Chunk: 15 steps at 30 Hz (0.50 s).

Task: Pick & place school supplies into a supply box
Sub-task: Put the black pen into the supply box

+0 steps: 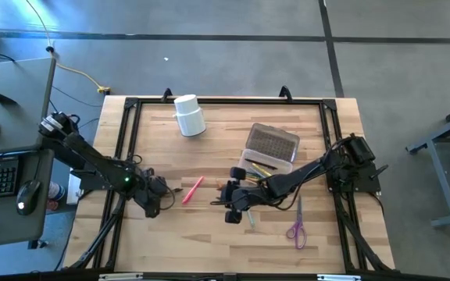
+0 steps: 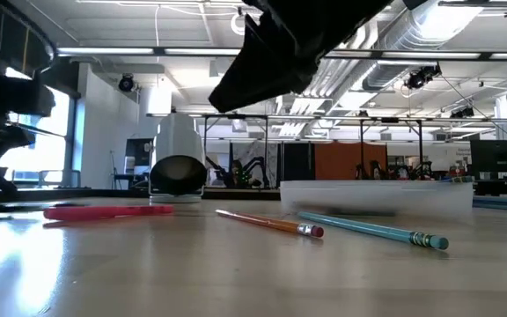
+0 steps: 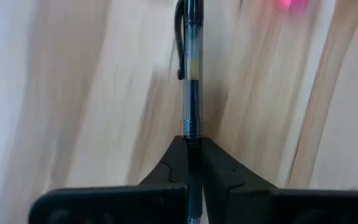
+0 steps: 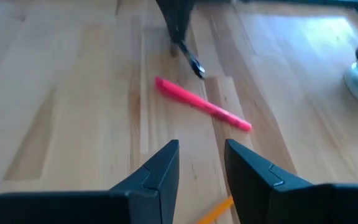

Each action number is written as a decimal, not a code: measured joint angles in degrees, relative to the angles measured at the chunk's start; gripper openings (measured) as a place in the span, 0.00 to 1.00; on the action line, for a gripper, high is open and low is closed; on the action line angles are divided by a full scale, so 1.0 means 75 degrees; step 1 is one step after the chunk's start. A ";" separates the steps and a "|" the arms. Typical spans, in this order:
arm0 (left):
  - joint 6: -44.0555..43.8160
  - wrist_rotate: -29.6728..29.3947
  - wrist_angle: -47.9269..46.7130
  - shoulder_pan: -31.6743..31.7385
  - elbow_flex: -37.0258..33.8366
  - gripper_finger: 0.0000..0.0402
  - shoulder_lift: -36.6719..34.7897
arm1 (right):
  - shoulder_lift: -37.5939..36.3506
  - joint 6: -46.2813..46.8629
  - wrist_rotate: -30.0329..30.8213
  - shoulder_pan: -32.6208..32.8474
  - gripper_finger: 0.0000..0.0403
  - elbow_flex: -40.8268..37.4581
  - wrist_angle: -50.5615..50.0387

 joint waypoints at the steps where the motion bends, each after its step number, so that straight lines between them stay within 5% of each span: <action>1: 0.0007 -0.0176 0.0023 0.0003 0.0101 0.10 -0.0004 | 0.0010 -0.0096 0.0011 -0.0002 0.28 0.0000 0.0110; 9: 0.1399 -0.0962 0.0474 0.0094 0.0941 0.15 -0.0026 | -0.0005 0.0002 0.0248 -0.0057 0.28 0.0000 0.0417; 15: 0.2307 -0.0626 0.0607 0.1316 0.1392 0.16 -0.0008 | -0.0975 -0.0173 0.0524 0.0212 0.28 0.0032 -0.0012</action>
